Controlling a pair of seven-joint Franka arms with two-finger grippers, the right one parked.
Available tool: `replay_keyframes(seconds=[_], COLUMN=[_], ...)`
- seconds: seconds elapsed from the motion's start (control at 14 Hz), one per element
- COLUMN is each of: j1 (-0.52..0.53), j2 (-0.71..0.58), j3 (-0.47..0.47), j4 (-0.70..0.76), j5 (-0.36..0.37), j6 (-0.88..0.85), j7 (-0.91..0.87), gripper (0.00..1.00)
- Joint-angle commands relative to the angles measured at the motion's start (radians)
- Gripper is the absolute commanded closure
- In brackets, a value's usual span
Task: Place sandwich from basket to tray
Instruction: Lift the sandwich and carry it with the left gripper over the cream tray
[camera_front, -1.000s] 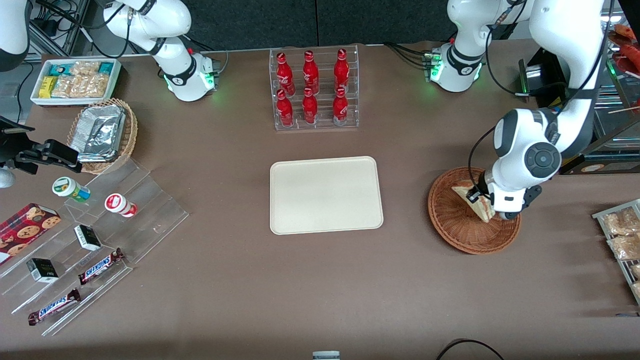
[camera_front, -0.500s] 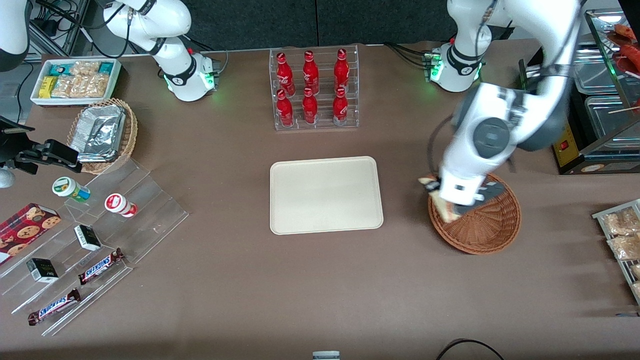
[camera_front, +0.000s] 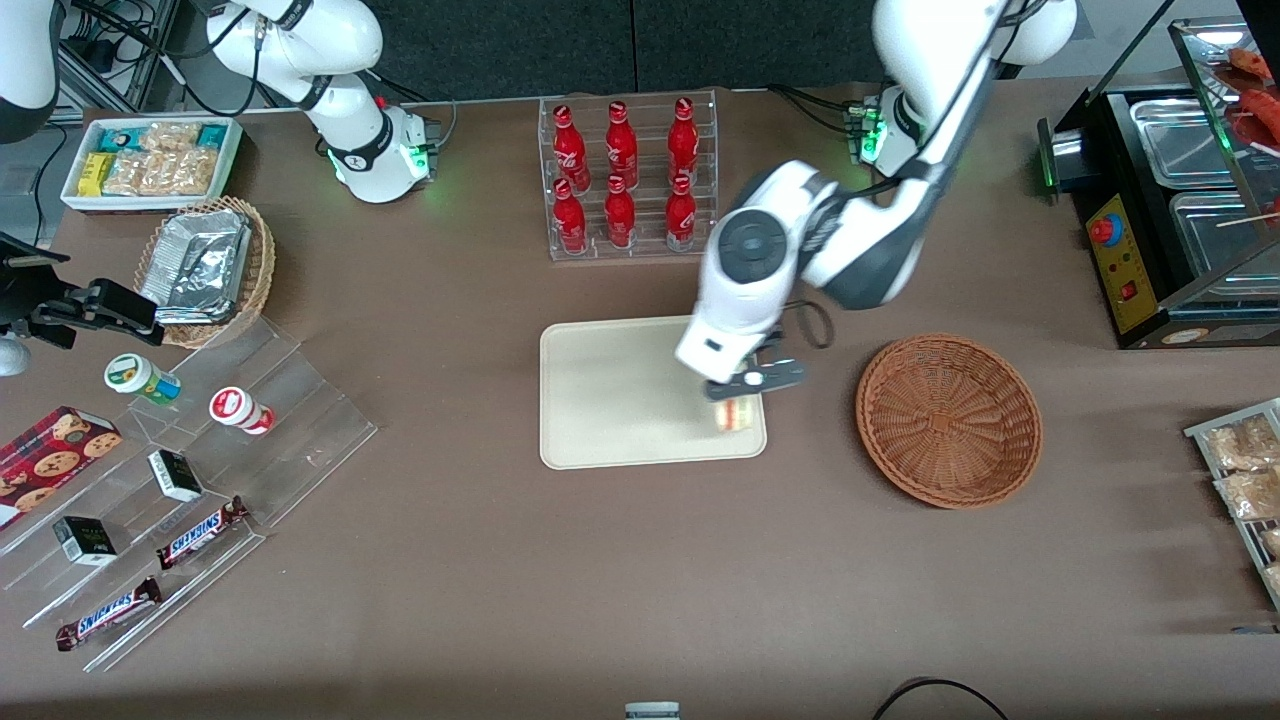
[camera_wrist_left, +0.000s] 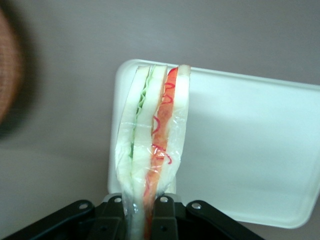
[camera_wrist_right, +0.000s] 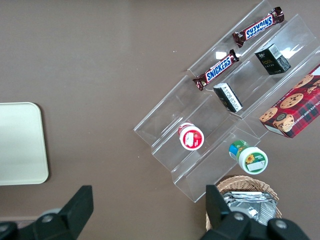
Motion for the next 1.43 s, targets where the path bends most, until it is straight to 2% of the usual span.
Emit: replay_keyframes(seconds=[0.0,0.29,0.86,0.93,1.0,1.07,1.36], j1=[-0.074,-0.114,-0.12,-0.119,-0.12,-0.119,-0.12], j2=[0.139,0.256,0.314,0.319,0.322,0.322,0.32], j3=[0.015,0.015,0.015,0.015,0.015,0.015,0.015], j4=[0.155,0.243,0.238,0.237,0.237,0.237,0.235], j5=[-0.006,-0.012,-0.012,-0.013,-0.013,-0.013,-0.012], j6=[-0.015,-0.007,0.017,0.024,0.028,0.039,0.042], j7=[0.005,-0.001,0.002,0.0,0.0,0.005,0.009], gripper=[1.0,1.0,1.0,0.91,0.5,0.01,0.0])
